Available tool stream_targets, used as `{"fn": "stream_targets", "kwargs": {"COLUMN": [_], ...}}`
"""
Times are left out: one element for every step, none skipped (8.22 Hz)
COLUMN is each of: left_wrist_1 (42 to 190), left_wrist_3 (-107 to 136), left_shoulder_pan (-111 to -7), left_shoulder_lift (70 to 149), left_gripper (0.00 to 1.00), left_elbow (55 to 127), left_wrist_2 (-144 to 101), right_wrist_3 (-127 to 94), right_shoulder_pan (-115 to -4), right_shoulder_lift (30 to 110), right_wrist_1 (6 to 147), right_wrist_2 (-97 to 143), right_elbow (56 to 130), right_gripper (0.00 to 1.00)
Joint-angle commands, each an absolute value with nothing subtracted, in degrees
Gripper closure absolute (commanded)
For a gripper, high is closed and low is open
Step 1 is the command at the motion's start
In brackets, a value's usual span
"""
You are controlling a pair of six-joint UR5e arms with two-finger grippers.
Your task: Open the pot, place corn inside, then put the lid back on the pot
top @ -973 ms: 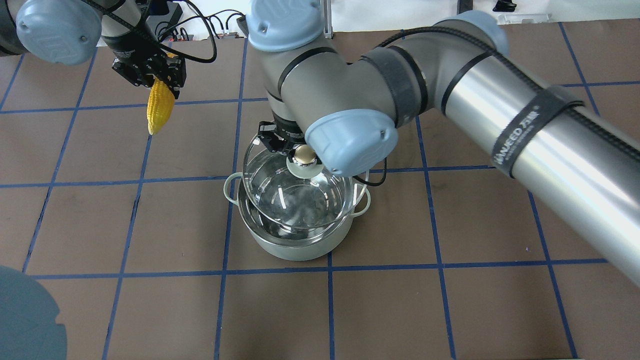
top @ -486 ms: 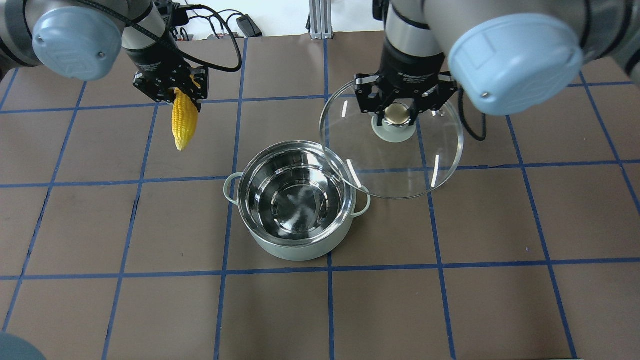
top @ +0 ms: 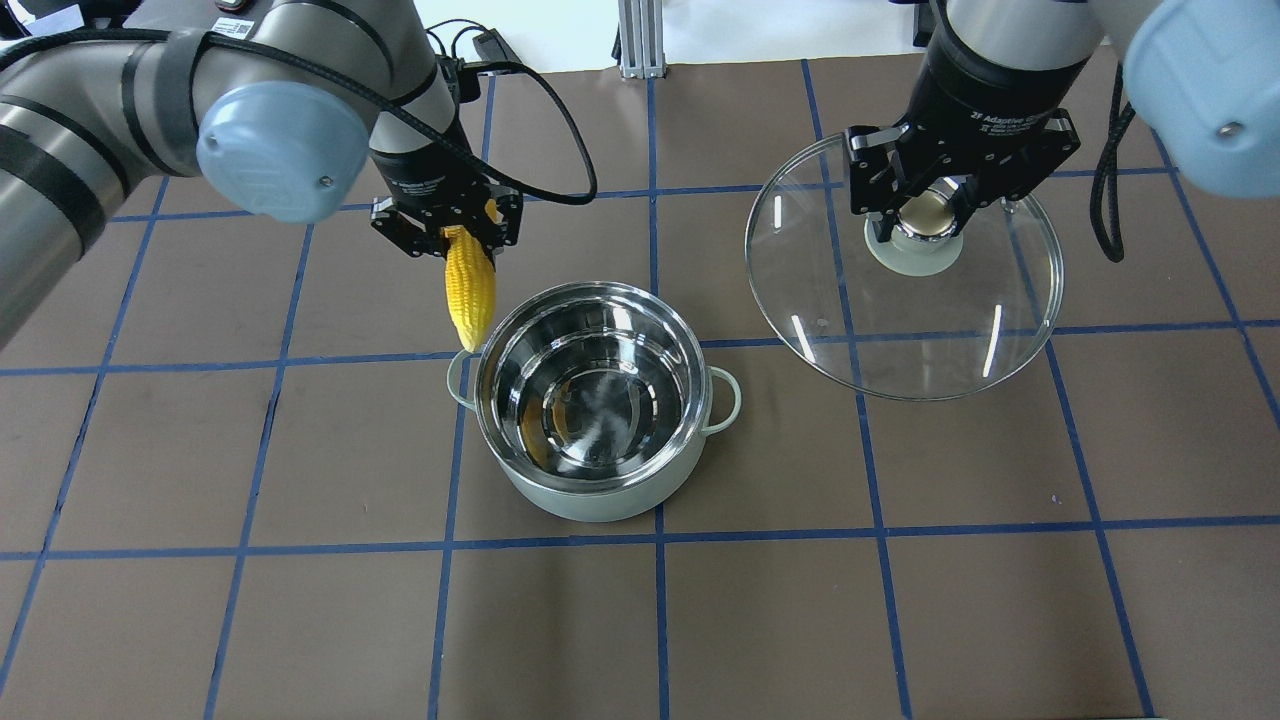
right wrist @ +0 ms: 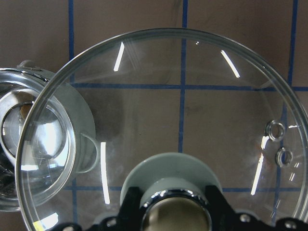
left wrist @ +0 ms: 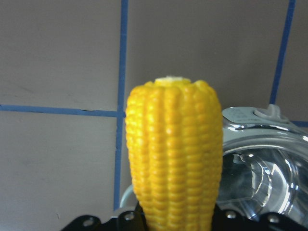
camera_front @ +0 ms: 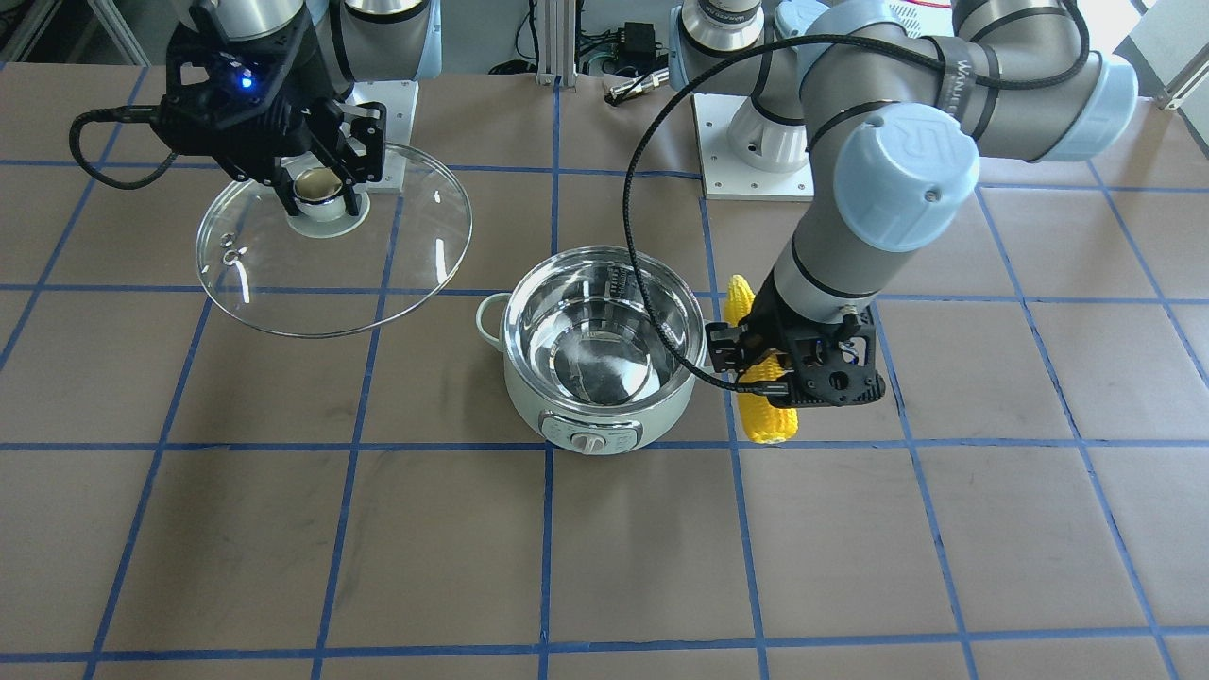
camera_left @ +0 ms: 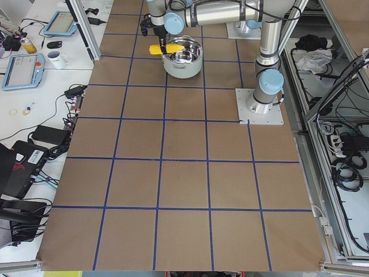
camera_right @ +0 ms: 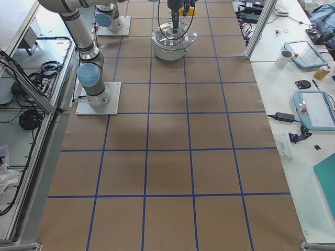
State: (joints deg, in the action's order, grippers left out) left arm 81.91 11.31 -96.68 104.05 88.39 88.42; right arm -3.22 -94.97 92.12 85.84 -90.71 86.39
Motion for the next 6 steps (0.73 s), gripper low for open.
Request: {"fn": "stream_targets", "kwargs": {"left_wrist_1": [80.4,80.2,78.9,76.3,73.8,72.2], "left_wrist_3": [17.1,17.1,17.1,17.1,17.1,17.1], "left_shoulder_pan": [-104.2,-105.1,-105.6,-106.0,-106.4,-106.5], "left_shoulder_lift": [103.8,103.9,104.0,104.0,104.1,104.8], "left_gripper": [1.0,1.0,1.0,1.0,1.0,1.0], "left_elbow": [89.3,90.3,92.3,94.7,97.4,99.3], "left_wrist_2": [86.9,86.8,86.8,86.8,86.8,86.8], "right_wrist_3": [-2.5,-2.5,-2.5,-2.5,-2.5,-2.4], "right_shoulder_pan": [-94.6,-94.6,-94.6,-94.6,-94.6,-94.6], "right_shoulder_lift": [92.4,92.4,92.4,92.4,92.4,92.4], "right_wrist_1": [85.2,84.7,84.7,84.6,84.5,84.5], "right_wrist_2": [-90.9,-90.8,-90.8,-90.9,-91.1,-91.1], "right_elbow": [86.4,86.4,86.4,86.4,86.4,86.4], "right_gripper": [0.63,0.63,0.63,0.63,0.63,0.63]}}
